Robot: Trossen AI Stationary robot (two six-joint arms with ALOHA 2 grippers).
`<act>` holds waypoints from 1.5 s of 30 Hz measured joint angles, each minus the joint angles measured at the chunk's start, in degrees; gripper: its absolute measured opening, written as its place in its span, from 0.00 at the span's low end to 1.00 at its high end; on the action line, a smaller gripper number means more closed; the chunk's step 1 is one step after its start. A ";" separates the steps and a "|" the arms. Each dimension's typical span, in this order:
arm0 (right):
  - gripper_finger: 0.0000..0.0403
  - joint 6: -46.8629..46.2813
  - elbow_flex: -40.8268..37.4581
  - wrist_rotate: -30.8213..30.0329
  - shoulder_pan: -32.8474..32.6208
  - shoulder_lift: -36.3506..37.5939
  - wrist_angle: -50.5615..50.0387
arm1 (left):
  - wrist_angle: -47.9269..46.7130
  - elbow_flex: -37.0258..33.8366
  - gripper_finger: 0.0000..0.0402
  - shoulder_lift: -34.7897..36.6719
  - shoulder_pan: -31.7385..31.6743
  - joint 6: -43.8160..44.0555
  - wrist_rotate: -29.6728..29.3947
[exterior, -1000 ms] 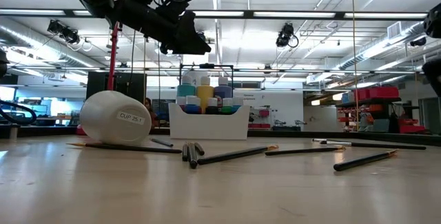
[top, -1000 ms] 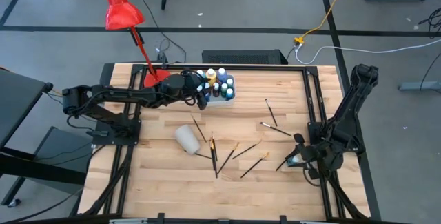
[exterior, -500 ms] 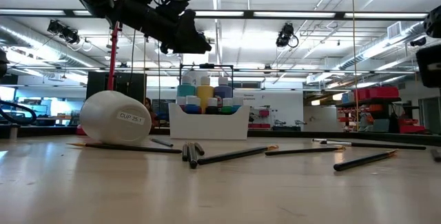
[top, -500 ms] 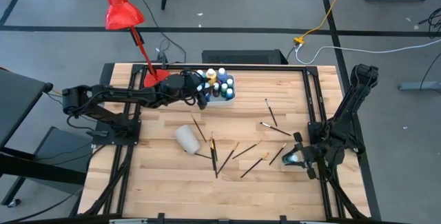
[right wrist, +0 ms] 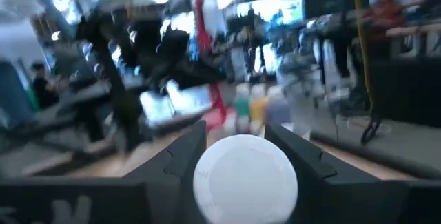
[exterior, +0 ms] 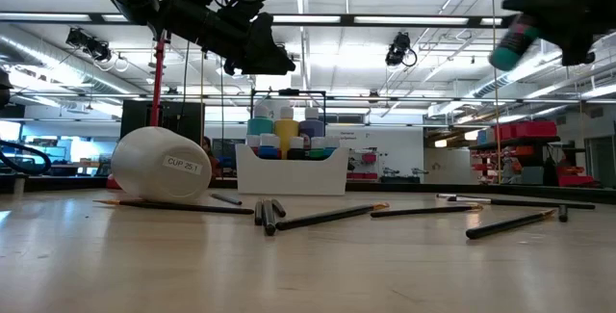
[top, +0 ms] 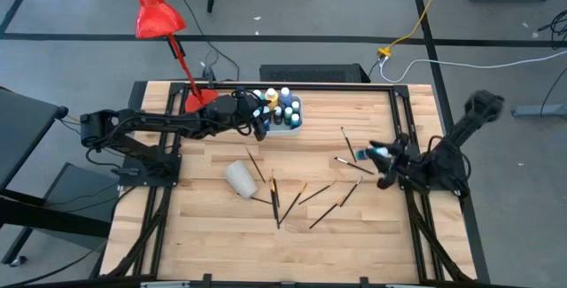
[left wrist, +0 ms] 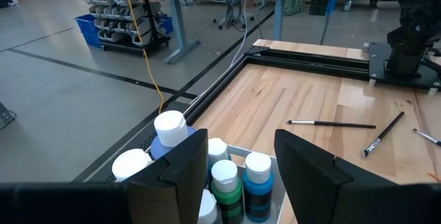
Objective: Pick & Place Paint Supplies
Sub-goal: Put the green paint bottle into the white bin
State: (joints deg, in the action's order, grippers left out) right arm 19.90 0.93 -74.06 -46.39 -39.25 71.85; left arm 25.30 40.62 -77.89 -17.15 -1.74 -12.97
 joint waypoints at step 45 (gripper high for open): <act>0.35 -31.44 69.05 29.60 51.15 -76.21 -50.63 | -6.42 0.00 0.44 8.70 0.00 -12.48 -11.74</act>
State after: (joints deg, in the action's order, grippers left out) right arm -11.54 69.98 -44.46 4.76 -115.45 21.22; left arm 18.87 40.62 -69.19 -17.15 -14.21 -24.72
